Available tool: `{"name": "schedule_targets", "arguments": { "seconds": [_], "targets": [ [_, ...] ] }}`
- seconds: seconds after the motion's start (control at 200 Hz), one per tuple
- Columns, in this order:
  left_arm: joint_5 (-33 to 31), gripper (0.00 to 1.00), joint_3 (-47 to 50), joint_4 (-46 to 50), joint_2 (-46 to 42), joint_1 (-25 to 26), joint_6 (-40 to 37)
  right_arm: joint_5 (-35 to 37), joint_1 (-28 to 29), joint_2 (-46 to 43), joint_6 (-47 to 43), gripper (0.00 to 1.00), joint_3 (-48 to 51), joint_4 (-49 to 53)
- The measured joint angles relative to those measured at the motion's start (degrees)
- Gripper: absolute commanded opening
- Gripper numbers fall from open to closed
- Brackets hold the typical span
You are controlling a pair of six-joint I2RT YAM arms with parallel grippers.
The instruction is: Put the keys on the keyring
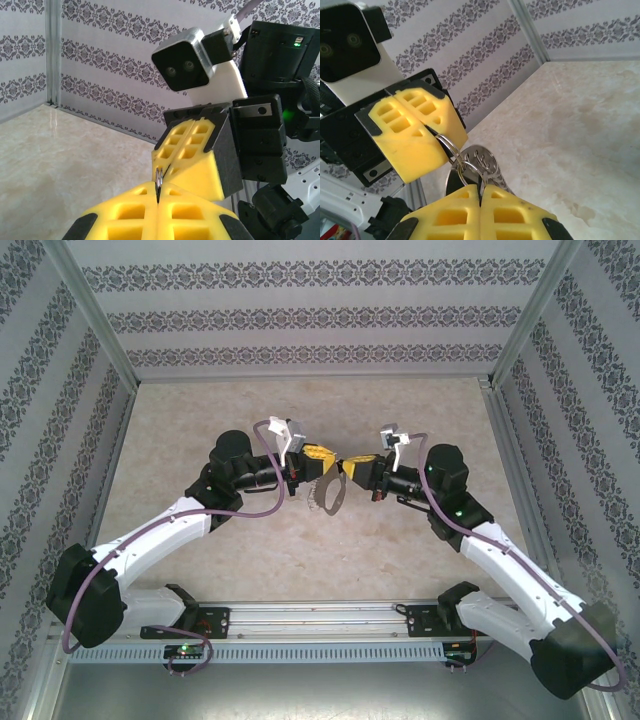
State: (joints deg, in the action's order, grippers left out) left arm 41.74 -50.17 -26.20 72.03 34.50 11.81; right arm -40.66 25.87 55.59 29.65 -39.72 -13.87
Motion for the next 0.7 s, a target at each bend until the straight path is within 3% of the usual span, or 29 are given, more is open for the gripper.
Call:
{"name": "schedule_targets", "arguments": {
  "seconds": [0.22,0.27,0.295,0.42,0.699],
  "targets": [
    [-0.1,0.00,0.0,0.1,0.0,0.0,0.0,-2.8,0.5,3.5,-1.3,0.00,-1.1,0.0],
    [-0.2,0.00,0.0,0.1,0.0,0.0,0.0,-3.0,0.5,3.6,-1.6,0.22,-1.2,0.2],
    [-0.2,0.00,0.0,0.1,0.0,0.0,0.0,-3.2,0.5,3.6,-1.6,0.27,-1.2,0.4],
    [-0.4,0.00,0.0,-0.9,-0.1,0.0,0.2,-3.3,0.0,3.1,-3.0,0.36,-1.1,3.6],
    [-0.2,0.00,0.0,-2.9,-0.1,0.0,0.8,-0.1,-7.0,-6.5,-1.7,0.40,-0.7,2.7]
  ]
}}
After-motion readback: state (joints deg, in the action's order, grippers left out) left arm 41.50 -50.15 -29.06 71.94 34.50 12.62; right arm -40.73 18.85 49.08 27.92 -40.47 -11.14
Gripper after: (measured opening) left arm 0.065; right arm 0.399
